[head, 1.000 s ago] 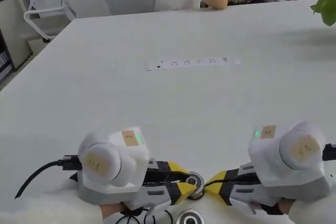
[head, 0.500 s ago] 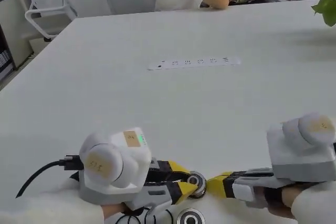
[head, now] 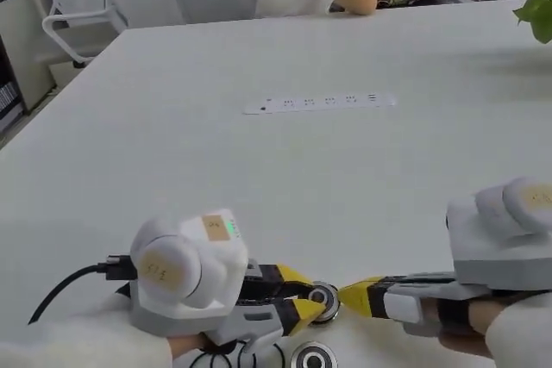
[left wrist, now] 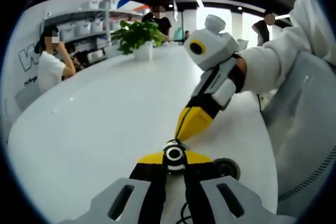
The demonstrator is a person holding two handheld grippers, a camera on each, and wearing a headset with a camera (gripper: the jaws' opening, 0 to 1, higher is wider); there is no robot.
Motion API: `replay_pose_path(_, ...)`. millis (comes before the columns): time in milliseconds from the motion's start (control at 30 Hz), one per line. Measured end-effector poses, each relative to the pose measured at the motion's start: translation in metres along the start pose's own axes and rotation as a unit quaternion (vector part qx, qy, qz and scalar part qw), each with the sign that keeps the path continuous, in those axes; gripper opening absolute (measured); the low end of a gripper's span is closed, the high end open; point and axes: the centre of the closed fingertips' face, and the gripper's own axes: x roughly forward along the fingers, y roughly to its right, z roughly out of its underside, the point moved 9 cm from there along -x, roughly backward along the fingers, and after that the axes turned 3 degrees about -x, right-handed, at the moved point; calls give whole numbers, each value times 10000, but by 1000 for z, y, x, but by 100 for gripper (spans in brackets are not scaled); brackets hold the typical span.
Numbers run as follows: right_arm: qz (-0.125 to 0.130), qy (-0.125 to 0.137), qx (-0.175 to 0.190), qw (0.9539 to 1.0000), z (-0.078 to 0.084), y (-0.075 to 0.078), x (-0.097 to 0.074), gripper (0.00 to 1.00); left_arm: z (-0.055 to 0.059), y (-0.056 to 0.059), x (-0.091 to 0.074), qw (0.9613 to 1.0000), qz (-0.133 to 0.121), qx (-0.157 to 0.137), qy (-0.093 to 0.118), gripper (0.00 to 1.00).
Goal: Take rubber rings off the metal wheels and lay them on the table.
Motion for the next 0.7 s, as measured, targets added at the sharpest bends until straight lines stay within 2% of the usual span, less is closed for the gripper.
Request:
replay_pose_path(67, 5, 9, -15, 10000, -1, -2, 0, 0, 0, 0, 0, 10000, -1, 2, -8, 12)
replay_pose_path(133, -106, 59, -38, 9999, -3, -5, 0, 0, 0, 0, 0, 10000, -1, 24, -10, 12)
replay_pose_path(267, -60, -67, -205, 9997, -5, -7, 3, 0, 0, 0, 0, 10000, -6, 50, -21, 12)
replay_pose_path(700, -206, -54, -262, 9994, -6, -12, 7, 0, 0, 0, 1, 10000, -19, 77, -34, 12)
